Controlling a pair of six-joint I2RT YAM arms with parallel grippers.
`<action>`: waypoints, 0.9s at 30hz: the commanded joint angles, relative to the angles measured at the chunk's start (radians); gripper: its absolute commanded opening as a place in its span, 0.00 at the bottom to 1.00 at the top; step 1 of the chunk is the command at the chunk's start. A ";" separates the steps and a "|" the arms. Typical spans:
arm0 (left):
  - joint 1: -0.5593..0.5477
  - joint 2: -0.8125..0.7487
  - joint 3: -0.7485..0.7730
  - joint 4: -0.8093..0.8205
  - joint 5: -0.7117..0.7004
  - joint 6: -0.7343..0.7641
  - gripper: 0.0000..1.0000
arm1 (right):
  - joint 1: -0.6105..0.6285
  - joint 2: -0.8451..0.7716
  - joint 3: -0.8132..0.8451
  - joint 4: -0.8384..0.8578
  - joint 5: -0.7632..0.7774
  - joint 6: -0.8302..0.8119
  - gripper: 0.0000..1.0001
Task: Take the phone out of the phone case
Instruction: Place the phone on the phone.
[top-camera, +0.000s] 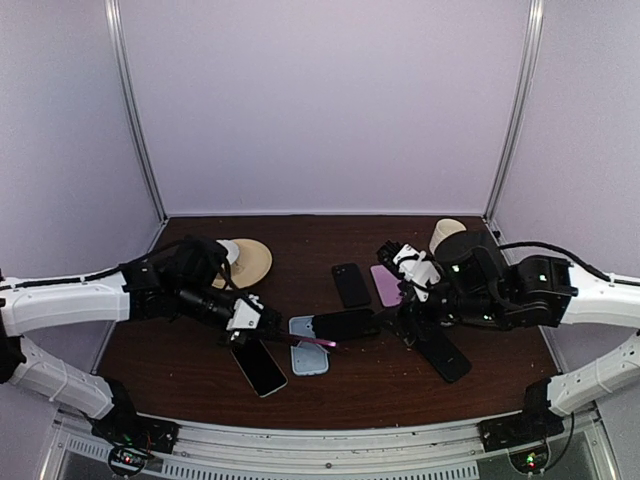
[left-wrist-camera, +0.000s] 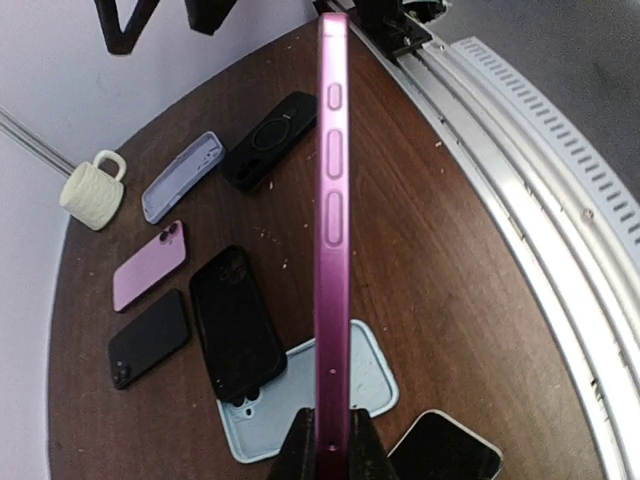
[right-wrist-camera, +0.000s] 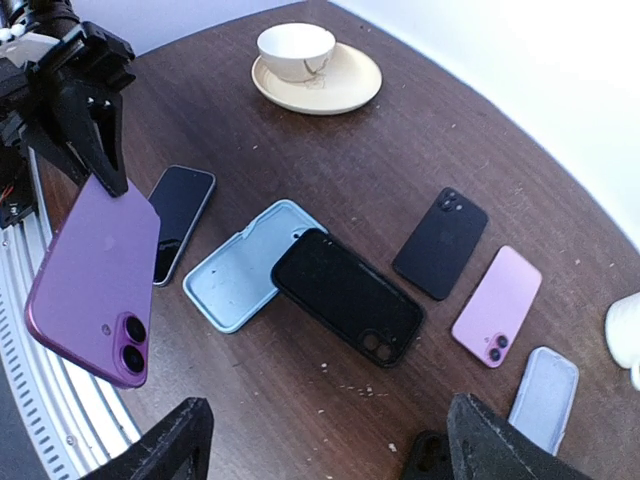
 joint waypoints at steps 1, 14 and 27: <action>-0.019 0.127 0.141 0.010 0.122 -0.291 0.00 | 0.003 -0.076 -0.023 0.057 0.183 -0.019 0.88; -0.090 0.604 0.520 -0.114 0.069 -0.992 0.00 | -0.039 -0.193 -0.052 -0.071 0.446 0.125 0.95; -0.105 0.772 0.610 -0.184 0.007 -1.225 0.04 | -0.050 -0.267 -0.114 -0.043 0.448 0.138 0.96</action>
